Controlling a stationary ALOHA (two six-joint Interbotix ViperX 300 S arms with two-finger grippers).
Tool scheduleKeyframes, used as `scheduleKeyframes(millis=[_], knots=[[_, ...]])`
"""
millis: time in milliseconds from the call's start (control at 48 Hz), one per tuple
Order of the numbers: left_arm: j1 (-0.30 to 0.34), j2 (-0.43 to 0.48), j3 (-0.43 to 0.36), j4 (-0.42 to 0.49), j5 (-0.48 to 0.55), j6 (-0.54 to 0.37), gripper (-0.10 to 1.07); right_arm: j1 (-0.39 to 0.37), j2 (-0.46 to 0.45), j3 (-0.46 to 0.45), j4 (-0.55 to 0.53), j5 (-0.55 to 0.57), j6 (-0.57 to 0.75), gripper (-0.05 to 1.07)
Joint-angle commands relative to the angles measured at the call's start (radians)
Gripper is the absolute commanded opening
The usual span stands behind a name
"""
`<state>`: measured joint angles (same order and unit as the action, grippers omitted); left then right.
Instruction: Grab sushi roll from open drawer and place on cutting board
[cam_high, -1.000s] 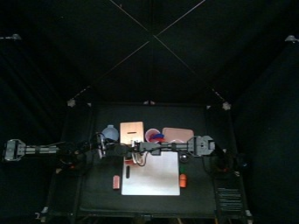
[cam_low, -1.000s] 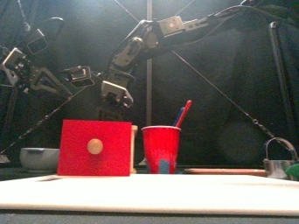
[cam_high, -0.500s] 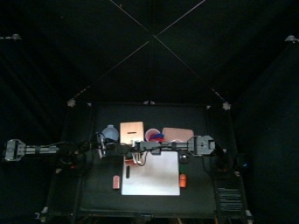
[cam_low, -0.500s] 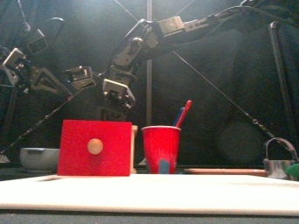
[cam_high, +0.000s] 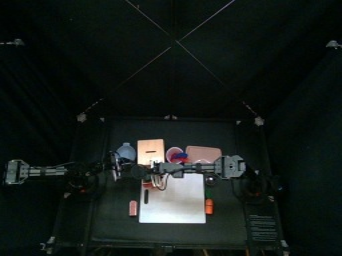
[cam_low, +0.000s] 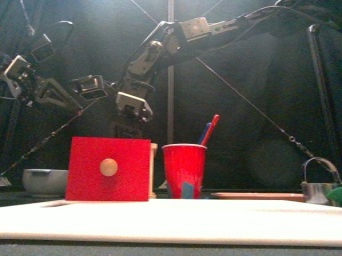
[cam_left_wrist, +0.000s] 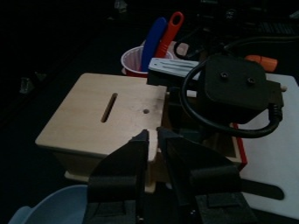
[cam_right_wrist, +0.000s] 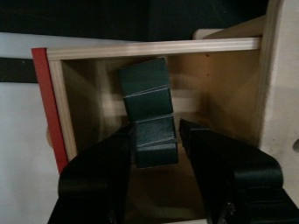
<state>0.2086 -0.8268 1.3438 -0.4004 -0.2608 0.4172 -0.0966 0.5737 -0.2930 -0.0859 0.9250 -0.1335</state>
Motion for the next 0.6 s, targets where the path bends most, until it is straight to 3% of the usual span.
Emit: scheduleKeyframes(millis=[0, 583], knots=[[0.003, 0.003, -0.014, 0.000, -0.003, -0.002, 0.60, -0.006, -0.020, -0.020, -0.002, -0.003, -0.002, 0.82], [0.003, 0.003, -0.012, 0.000, -0.005, -0.002, 0.60, -0.003, 0.011, -0.011, -0.006, 0.000, -0.005, 0.83]])
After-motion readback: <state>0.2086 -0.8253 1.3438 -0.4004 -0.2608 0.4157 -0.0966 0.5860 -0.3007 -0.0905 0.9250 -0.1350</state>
